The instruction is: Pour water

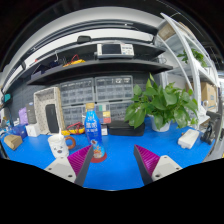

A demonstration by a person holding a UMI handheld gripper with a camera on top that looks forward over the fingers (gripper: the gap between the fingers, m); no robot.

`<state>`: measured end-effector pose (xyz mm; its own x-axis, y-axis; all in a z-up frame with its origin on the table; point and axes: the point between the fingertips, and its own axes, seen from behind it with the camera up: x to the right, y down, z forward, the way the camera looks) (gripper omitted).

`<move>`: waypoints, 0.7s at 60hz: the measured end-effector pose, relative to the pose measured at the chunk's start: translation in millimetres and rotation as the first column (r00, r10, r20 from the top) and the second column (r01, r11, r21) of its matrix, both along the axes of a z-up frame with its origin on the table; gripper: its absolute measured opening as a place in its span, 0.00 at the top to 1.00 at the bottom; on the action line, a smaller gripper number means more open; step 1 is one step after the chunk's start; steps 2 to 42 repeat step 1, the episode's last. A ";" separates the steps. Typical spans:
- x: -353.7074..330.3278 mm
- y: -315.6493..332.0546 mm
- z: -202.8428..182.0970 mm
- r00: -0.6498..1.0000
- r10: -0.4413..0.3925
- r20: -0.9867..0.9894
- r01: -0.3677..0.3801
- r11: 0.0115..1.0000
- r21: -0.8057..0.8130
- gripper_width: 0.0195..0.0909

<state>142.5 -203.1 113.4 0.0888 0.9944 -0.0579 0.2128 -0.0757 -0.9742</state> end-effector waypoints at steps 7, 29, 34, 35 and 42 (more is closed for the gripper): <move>0.8 0.5 0.3 1.000 -0.001 -0.001 0.001 1.000 -0.001 0.11; 0.8 0.5 0.3 1.000 -0.001 -0.001 0.001 1.000 -0.001 0.11; 0.8 0.5 0.3 1.000 -0.001 -0.001 0.001 1.000 -0.001 0.11; 0.8 0.5 0.3 1.000 -0.001 -0.001 0.001 1.000 -0.001 0.11; 0.8 0.5 0.3 1.000 -0.001 -0.001 0.001 1.000 -0.001 0.11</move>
